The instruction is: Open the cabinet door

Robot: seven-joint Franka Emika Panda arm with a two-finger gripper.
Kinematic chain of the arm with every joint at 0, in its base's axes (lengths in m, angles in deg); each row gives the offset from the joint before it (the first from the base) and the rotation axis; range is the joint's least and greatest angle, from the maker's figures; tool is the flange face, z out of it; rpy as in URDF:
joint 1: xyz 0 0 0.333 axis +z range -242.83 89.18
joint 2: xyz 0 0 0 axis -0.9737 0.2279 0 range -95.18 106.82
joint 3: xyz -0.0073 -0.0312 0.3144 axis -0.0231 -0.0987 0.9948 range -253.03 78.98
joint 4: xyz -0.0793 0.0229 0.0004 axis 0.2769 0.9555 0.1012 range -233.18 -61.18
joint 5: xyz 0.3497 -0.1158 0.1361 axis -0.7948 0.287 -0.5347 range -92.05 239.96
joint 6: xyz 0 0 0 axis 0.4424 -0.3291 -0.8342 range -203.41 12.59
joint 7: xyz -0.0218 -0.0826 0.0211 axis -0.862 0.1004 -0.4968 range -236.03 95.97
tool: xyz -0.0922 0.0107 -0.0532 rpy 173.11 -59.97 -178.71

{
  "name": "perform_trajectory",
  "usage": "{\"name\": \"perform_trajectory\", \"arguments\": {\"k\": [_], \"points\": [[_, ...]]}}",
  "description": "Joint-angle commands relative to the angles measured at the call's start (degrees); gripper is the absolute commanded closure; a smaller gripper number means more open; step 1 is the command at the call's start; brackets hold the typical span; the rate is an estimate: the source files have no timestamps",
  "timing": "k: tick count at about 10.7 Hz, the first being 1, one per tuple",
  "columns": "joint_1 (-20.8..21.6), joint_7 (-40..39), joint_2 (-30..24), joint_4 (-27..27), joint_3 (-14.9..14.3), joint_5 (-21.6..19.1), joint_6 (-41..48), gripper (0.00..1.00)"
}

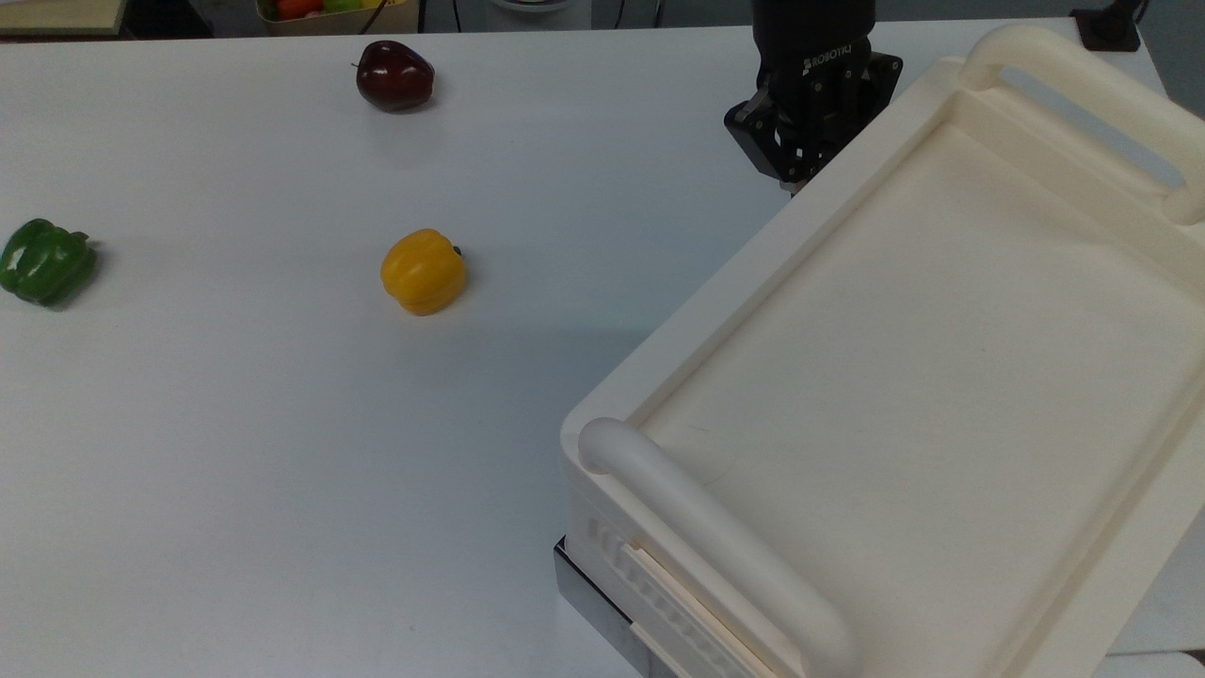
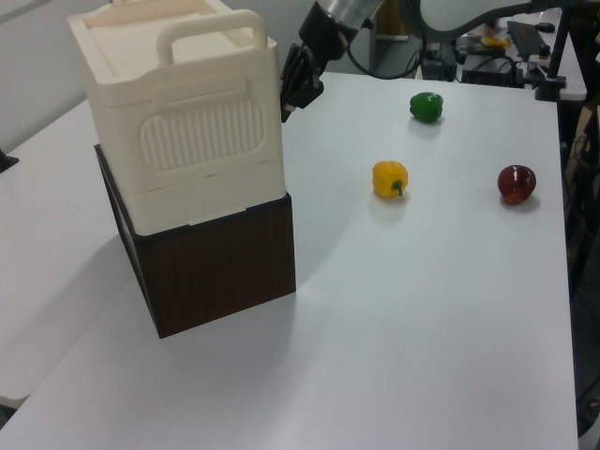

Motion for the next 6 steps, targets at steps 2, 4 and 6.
{"name": "perform_trajectory", "arguments": {"k": [2, 4, 6], "points": [[1.4, 1.7, 2.7, 2.9, -0.7, 1.4, -0.9, 0.76], [1.7, 1.6, 2.7, 2.7, -0.7, 1.4, -0.7, 0.76], [2.0, 1.7, 2.7, 2.7, -0.7, 2.6, -0.5, 1.00]]}}
